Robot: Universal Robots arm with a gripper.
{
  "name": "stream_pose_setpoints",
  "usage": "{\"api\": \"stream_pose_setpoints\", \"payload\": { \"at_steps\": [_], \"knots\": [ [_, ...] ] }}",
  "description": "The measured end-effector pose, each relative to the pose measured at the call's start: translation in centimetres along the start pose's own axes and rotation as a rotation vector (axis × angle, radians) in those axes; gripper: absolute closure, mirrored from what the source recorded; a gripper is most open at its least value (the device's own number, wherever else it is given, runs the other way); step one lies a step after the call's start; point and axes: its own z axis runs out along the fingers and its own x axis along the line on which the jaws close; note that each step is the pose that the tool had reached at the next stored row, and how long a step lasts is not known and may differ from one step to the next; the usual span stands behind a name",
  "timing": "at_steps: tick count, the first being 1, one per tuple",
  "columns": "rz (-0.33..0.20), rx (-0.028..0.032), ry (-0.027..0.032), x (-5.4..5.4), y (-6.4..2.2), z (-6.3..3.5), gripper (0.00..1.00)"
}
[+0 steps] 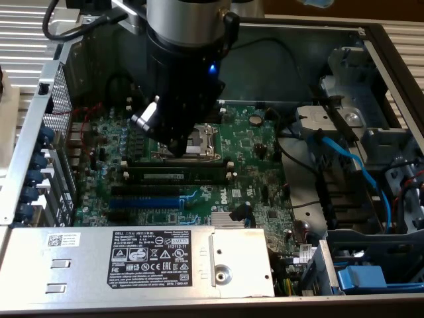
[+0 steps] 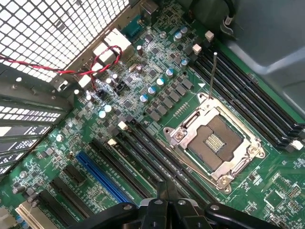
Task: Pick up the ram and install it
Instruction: 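Press down the ram until it locks into place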
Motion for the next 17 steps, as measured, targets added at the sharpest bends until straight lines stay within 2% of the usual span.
{"api": "stream_pose_setpoints", "payload": {
  "at_steps": [10, 17],
  "knots": [
    [0.13, -0.0005, -0.0065, -0.03, -0.03, 0.0, 0.9],
    [0.209, 0.0046, -0.0062, -0.03, -0.03, -0.02, 0.9]
  ]
}}
